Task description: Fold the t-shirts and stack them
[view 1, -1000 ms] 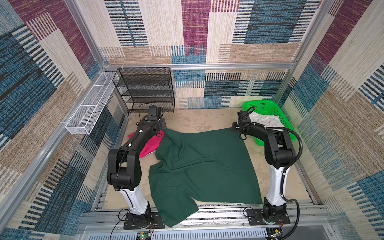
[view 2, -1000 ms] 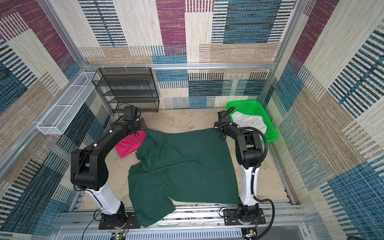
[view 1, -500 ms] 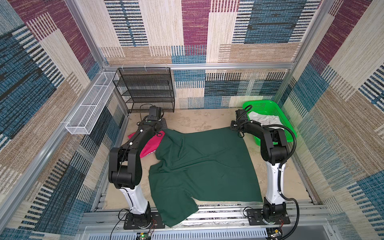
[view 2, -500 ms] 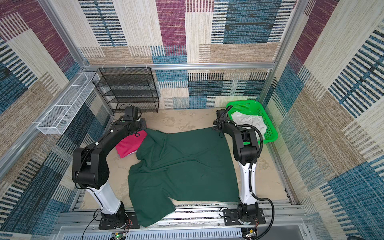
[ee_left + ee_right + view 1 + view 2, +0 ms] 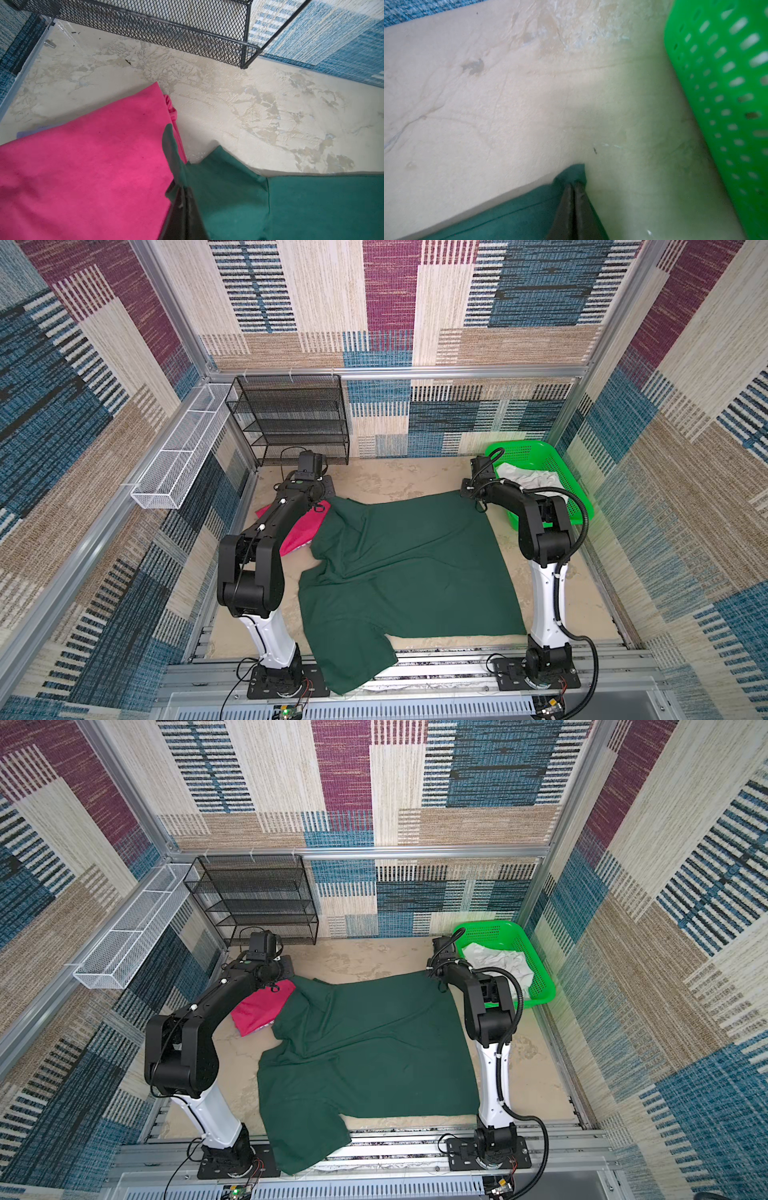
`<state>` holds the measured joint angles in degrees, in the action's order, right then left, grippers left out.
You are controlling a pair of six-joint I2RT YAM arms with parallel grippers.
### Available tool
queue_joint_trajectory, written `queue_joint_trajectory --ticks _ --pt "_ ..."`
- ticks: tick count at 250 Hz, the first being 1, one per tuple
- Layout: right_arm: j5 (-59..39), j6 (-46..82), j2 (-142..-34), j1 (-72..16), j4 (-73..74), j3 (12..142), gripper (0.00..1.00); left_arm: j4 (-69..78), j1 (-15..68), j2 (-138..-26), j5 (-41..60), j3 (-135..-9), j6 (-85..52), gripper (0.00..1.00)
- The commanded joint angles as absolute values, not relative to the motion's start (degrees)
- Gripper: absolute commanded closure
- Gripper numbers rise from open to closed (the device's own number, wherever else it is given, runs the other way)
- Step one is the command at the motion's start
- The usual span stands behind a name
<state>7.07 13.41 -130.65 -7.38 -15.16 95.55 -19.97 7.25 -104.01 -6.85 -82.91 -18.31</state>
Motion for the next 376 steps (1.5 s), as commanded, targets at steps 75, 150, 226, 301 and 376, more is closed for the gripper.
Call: queue_joint_trajectory --ticks 75,150,226,301,376 --pt "6.94 13.35 -119.45 -7.08 -12.47 87.58 1.00 -20.50 7.26 -103.49 -4.38 -85.51 -18.12 1.00" --pt "7.34 13.90 -113.47 -6.09 -8.30 81.73 1.00 -21.97 7.22 -105.77 -2.47 -90.96 -17.50 1.00" --pt "9.07 13.64 -105.71 -4.98 -5.65 76.97 1.00 -23.20 7.21 -106.33 -1.49 -96.21 -16.39 1.00" --pt "8.35 13.99 -101.80 -4.66 -3.34 72.59 1.00 -24.45 7.29 -104.58 -1.64 -95.92 -16.25 1.00" --pt "7.48 17.20 -96.50 -4.68 -0.12 62.48 1.00 -21.68 7.21 -95.99 -4.65 -82.68 -19.92 1.00"
